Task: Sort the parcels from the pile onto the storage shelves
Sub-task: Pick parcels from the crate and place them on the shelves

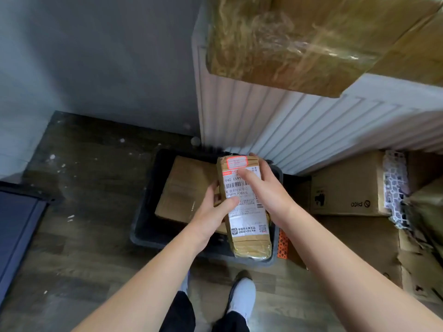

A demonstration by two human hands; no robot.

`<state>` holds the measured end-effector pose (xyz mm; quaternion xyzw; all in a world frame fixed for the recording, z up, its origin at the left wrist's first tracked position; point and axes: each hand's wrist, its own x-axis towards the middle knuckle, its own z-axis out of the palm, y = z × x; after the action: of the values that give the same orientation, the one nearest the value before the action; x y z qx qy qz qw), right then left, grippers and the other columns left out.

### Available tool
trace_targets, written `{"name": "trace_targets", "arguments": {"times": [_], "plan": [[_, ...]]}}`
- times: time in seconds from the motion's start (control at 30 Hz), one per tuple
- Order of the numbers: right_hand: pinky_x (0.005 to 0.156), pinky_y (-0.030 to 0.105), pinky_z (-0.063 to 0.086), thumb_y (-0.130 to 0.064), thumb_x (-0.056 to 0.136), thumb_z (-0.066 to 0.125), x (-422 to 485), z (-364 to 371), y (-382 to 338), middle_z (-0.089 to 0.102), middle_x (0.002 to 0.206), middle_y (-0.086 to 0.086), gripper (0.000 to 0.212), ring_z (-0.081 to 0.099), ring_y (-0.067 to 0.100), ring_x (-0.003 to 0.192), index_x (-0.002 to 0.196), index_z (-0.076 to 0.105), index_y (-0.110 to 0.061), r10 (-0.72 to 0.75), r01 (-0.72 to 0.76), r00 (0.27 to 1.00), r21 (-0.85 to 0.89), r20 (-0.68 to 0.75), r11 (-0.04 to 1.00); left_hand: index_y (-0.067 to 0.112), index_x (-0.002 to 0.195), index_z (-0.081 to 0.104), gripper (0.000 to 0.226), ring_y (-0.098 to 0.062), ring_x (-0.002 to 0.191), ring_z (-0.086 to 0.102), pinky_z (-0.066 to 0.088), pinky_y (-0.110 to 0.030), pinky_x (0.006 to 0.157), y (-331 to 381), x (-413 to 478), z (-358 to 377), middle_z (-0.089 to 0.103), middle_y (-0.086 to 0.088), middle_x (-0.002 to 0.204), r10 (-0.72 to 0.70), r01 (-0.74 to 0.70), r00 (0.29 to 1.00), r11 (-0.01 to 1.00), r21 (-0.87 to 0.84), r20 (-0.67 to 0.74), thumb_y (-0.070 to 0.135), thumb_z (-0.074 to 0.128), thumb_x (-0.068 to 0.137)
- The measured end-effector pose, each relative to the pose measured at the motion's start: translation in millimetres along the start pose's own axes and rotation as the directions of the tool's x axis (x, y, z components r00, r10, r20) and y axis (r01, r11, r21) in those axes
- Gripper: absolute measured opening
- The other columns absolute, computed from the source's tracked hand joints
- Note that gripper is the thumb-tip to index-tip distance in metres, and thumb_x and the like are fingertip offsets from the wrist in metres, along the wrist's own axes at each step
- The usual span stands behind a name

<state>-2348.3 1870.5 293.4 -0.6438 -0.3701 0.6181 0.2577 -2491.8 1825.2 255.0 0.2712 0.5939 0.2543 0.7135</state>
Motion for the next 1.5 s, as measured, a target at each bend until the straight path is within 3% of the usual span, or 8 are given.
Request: {"name": "trace_targets", "arguments": {"times": [0.2,0.37,0.77,0.87,1.0,1.07,1.23,1.5], "plan": [[0.086,0.026,0.053,-0.024,0.093,0.061,-21,35,-52,0.072,0.106,-0.011,0.041,0.070,0.005,0.093,0.130,0.052,-0.038,-0.044,0.054,0.995,-0.112,0.092,0.992,0.039,0.129,0.045,0.049,-0.006,0.113,0.060,0.049,-0.023,0.085,26,-45,-31,0.064,0.009,0.123,0.002,-0.006,0.999,0.997,-0.072,-0.053,0.030,0.070,0.087],[0.086,0.031,0.053,-0.016,0.092,0.060,-59,78,-106,0.070,0.109,-0.003,0.030,0.067,0.012,0.097,0.117,0.059,-0.032,-0.080,0.104,0.986,-0.166,0.146,0.980,0.043,0.132,0.045,0.081,-0.008,0.120,0.058,0.042,-0.042,0.109,60,-103,-62,0.064,0.013,0.125,0.016,-0.028,0.992,0.995,-0.092,-0.126,0.059,0.075,0.059],[0.096,0.049,0.052,-0.030,0.078,0.057,-158,165,-240,0.070,0.106,0.002,0.028,0.068,0.021,0.098,0.106,0.058,-0.032,-0.205,0.283,0.910,-0.177,0.362,0.943,0.032,0.144,0.038,0.090,-0.007,0.109,0.060,0.048,-0.028,0.092,156,-263,-104,0.065,0.009,0.122,0.084,-0.143,0.896,0.984,-0.105,-0.436,0.064,0.069,0.067],[0.097,0.048,0.052,-0.027,0.085,0.057,-188,185,-267,0.071,0.105,0.001,0.022,0.068,0.022,0.100,0.106,0.059,-0.032,-0.240,0.356,0.849,-0.174,0.472,0.918,0.031,0.143,0.041,0.075,-0.009,0.110,0.055,0.042,-0.023,0.083,181,-309,-106,0.060,0.008,0.127,0.081,-0.185,0.836,0.973,-0.140,-0.543,0.067,0.062,0.081],[0.096,0.047,0.053,-0.024,0.089,0.056,-236,210,-299,0.072,0.104,0.001,0.020,0.069,0.023,0.100,0.107,0.060,-0.030,-0.295,0.447,0.747,-0.121,0.596,0.886,0.036,0.147,0.036,0.127,-0.019,0.131,0.049,0.036,-0.043,0.111,195,-361,-113,0.051,0.003,0.145,0.065,-0.241,0.737,0.955,-0.172,-0.673,0.102,0.051,0.040],[0.094,0.046,0.052,-0.025,0.088,0.057,-263,223,-309,0.072,0.103,0.003,0.021,0.069,0.024,0.099,0.108,0.059,-0.027,-0.313,0.477,0.697,-0.091,0.645,0.874,0.037,0.148,0.032,0.131,-0.022,0.133,0.047,0.034,-0.048,0.113,197,-394,-116,0.050,0.000,0.146,0.065,-0.267,0.688,0.949,-0.169,-0.723,0.104,0.048,0.036],[0.087,0.036,0.053,-0.024,0.097,0.051,-333,258,-323,0.069,0.110,0.006,0.024,0.070,0.021,0.098,0.121,0.053,-0.022,-0.308,0.560,0.544,-0.064,0.780,0.826,0.034,0.147,0.031,0.115,-0.021,0.122,0.052,0.039,-0.043,0.102,193,-484,-117,0.057,0.004,0.134,0.043,-0.272,0.575,0.952,-0.142,-0.817,0.100,0.040,0.053],[0.098,0.047,0.052,-0.036,0.102,0.043,-417,310,-318,0.067,0.113,0.005,0.024,0.068,0.023,0.103,0.124,0.048,-0.028,-0.260,0.672,0.368,-0.062,0.893,0.738,0.028,0.142,0.039,0.091,-0.016,0.106,0.058,0.043,-0.035,0.084,159,-581,-131,0.063,0.005,0.122,0.043,-0.355,0.433,0.926,-0.127,-0.900,0.087,0.045,0.072]]}}
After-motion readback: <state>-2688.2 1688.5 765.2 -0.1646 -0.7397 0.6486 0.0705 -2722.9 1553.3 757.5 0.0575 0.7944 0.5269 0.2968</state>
